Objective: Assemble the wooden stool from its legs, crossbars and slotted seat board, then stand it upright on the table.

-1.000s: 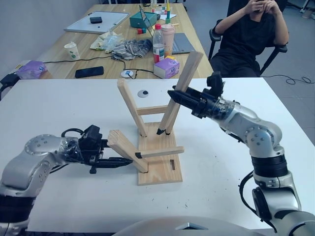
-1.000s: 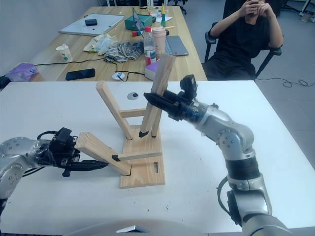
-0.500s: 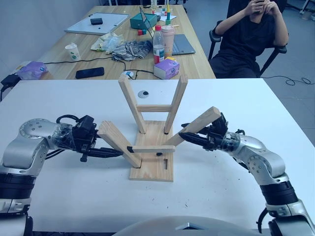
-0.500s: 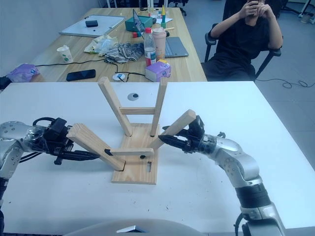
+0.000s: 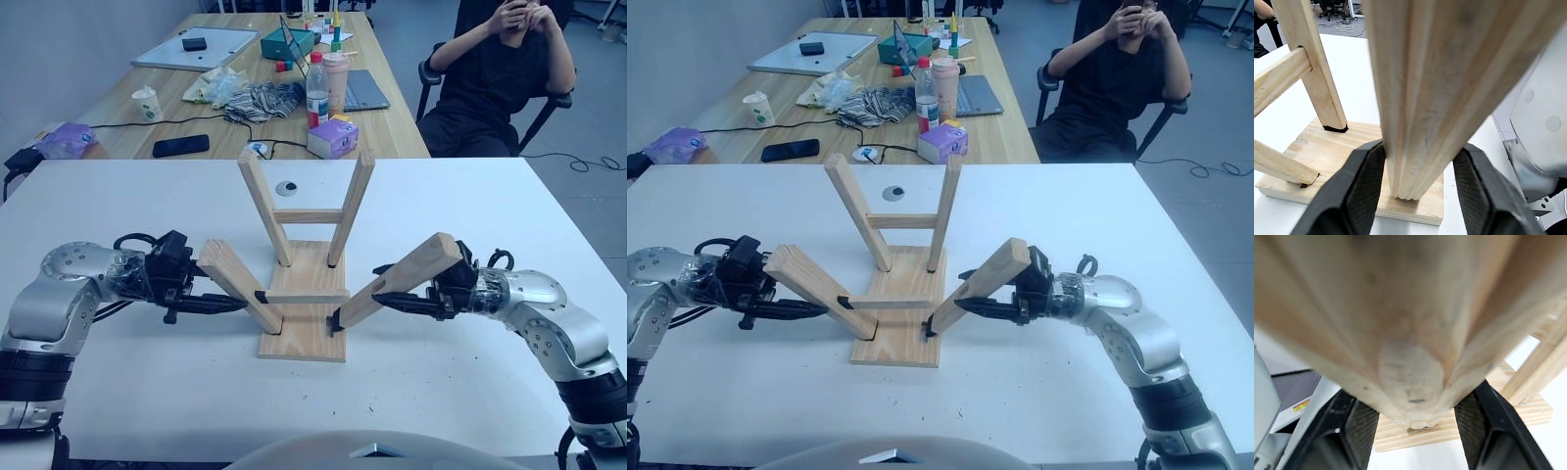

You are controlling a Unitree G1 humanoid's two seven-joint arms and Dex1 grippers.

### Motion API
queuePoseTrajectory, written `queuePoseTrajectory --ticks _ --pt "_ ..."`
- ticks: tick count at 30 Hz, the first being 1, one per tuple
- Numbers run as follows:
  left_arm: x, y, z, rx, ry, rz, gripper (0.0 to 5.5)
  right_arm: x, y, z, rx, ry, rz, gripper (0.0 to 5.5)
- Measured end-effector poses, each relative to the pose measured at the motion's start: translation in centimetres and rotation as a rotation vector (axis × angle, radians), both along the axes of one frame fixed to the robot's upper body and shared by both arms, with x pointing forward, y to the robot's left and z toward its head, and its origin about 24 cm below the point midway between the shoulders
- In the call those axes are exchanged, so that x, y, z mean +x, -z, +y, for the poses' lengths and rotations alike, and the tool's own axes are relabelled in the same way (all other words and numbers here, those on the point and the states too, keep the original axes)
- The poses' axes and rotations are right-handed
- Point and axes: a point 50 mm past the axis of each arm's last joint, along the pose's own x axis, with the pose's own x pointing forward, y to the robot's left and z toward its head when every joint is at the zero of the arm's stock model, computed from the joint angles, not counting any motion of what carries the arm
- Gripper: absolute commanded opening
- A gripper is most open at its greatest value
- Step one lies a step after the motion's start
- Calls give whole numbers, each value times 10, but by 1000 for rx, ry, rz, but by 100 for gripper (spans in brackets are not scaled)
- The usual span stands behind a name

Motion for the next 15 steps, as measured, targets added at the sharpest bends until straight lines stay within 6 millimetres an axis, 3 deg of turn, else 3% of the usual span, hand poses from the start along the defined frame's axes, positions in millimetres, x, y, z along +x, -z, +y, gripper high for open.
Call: queuePoseTrajectory --ticks 15 --pt "2 2 5 -8 -20 23 208 -16 8 11 14 27 -60 203"
